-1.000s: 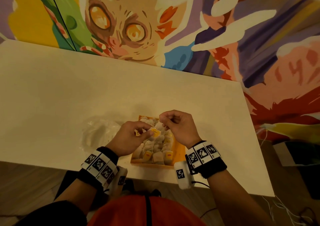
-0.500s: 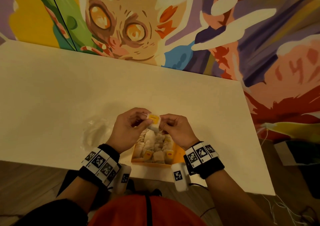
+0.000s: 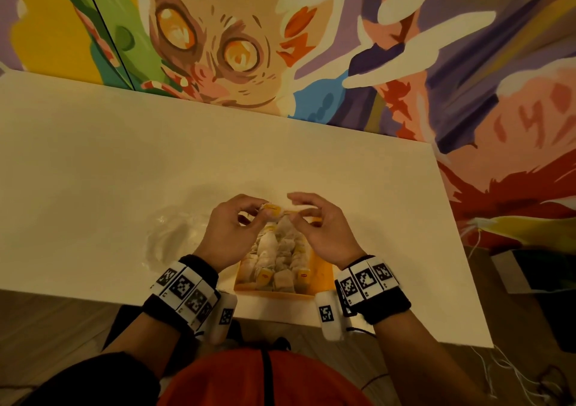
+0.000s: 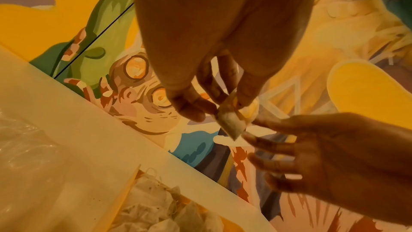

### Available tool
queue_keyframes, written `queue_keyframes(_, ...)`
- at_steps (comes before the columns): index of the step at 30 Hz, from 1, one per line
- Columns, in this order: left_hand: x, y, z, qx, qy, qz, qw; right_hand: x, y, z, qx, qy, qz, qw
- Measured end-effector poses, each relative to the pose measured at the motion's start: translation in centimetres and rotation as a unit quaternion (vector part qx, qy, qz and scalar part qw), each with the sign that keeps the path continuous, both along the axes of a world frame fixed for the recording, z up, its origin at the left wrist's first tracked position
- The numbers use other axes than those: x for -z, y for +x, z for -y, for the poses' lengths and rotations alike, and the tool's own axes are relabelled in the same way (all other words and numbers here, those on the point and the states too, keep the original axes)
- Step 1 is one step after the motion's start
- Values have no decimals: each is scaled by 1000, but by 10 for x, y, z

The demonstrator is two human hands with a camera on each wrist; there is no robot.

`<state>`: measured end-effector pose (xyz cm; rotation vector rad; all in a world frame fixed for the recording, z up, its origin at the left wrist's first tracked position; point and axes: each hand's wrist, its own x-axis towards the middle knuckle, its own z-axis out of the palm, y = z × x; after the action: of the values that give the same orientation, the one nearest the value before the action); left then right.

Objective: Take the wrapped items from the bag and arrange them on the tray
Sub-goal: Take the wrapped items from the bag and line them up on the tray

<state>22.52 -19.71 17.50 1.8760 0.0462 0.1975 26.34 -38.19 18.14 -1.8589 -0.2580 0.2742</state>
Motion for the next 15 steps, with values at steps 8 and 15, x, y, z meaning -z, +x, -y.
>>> queue_keyframes(8, -5, 1, 8, 24, -14, 7, 1000, 1, -8, -12, 22, 82, -6, 996)
queue_keyframes(15, -1, -4, 14, 0, -54, -19, 998, 13, -16, -5, 46, 59, -6, 997)
